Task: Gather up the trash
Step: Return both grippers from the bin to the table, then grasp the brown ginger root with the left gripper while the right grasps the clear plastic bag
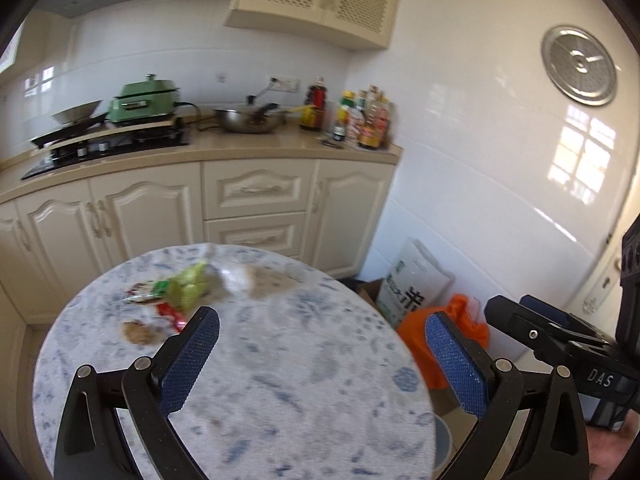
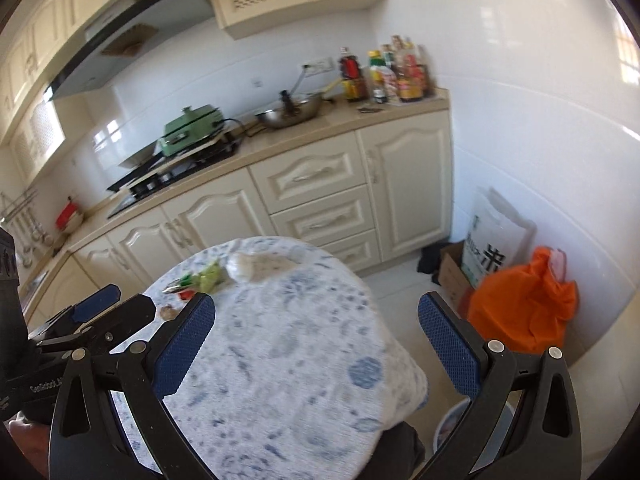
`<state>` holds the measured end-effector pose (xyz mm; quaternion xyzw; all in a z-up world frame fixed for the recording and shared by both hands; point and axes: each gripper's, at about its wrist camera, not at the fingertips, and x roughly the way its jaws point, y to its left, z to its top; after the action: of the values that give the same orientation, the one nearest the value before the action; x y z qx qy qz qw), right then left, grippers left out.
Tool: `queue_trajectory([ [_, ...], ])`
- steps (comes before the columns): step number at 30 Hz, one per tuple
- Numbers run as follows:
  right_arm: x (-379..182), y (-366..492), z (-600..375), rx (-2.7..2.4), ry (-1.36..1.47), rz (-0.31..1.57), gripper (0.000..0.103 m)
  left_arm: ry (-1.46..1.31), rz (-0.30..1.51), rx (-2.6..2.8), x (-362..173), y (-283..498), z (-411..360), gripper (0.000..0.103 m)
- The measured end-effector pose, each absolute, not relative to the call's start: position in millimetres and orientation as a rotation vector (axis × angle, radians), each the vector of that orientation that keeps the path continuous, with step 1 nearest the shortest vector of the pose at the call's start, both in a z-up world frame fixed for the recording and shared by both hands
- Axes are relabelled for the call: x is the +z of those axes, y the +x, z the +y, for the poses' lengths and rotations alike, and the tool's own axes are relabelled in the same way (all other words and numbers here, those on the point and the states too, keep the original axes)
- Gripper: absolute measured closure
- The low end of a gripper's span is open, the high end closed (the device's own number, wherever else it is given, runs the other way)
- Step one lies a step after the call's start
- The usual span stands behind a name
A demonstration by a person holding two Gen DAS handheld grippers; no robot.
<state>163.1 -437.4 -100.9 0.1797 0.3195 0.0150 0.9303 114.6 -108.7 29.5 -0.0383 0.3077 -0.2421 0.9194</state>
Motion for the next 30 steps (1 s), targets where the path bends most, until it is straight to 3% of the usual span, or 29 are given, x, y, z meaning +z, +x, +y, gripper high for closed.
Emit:
queue_trajectory([
  [17, -88.4, 216.4, -322.6, 0.222, 0.187, 0.672, 0.000, -0.128, 0.626, -0.224, 11.4, 114.5, -12.9, 0.001],
  [30, -154.6, 309.1, -293.2, 0.230, 0.140, 0.835, 0.000, -0.064, 0.827, -0.167, -69.1, 232.8, -14.7, 0.001],
])
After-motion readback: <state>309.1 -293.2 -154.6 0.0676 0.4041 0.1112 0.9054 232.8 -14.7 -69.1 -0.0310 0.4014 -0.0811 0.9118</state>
